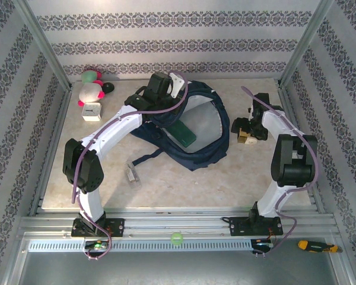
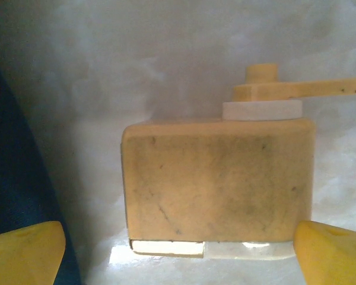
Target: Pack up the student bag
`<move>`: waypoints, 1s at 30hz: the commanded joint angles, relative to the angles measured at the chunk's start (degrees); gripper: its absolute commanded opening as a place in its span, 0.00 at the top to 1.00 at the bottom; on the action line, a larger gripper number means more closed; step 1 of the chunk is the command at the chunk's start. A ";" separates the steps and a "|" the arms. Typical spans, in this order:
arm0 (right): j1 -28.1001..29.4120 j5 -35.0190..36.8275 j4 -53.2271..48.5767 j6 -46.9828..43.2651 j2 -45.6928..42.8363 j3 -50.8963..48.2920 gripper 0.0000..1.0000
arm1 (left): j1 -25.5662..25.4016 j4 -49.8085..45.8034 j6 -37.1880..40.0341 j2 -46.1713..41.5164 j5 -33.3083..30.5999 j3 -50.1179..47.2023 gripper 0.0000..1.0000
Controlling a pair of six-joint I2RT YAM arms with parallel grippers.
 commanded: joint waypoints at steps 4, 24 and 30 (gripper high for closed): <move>0.36 7.37 -2.37 -1.66 0.61 2.03 0.02 | 0.18 2.59 -1.57 -0.36 0.19 1.46 1.00; -0.54 4.97 -4.84 -2.68 9.00 6.41 0.05 | 0.20 3.56 -1.85 -0.55 1.07 0.32 1.00; -0.85 4.34 -4.08 -2.41 7.94 5.64 0.25 | 0.26 3.30 -1.86 -0.90 1.02 0.07 1.00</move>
